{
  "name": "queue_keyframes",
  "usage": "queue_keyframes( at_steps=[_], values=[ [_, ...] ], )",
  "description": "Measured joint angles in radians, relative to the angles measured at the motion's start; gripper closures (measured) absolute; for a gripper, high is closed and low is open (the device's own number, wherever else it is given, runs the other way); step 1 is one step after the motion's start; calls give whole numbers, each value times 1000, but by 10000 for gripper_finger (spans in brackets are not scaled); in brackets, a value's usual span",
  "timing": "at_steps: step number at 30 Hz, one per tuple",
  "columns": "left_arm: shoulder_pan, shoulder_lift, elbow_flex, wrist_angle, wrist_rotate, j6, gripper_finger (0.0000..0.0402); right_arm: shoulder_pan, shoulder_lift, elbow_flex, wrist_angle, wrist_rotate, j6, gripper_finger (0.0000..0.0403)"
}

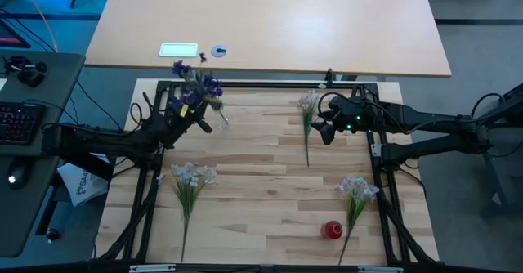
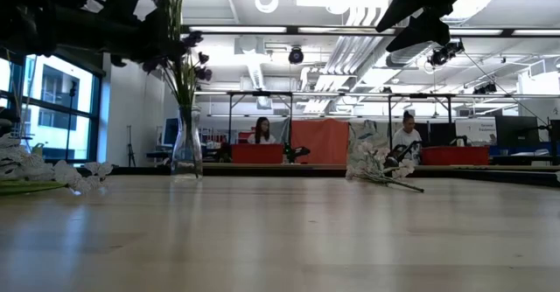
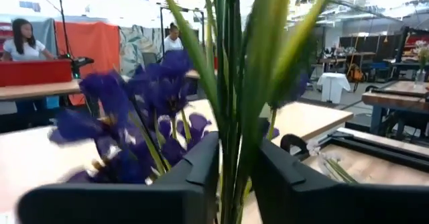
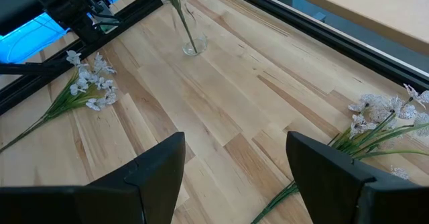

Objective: Sort flowers into vase by color
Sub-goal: Put the purple flowers into the white vase

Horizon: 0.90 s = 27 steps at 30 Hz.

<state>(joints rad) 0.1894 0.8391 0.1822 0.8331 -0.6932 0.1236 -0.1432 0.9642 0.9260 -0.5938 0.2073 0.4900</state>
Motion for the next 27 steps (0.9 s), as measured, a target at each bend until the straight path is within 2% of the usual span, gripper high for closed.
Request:
queue_keyframes(
  at_steps=[8, 14, 20, 27],
  values=[
    [-9, 0, 0, -120, 1, -156, 237, 0, 0, 0, 0, 0, 0, 149],
    [-63, -18, 0, -177, 2, -234, 187, 0, 0, 0, 0, -1, 2, 149],
    [-123, -96, 1, -366, -8, -271, 161, 0, 0, 0, 0, -1, 3, 149],
    [-139, -203, 1, -564, -48, -304, 153, 0, 0, 0, 0, -1, 7, 149]
  ],
)
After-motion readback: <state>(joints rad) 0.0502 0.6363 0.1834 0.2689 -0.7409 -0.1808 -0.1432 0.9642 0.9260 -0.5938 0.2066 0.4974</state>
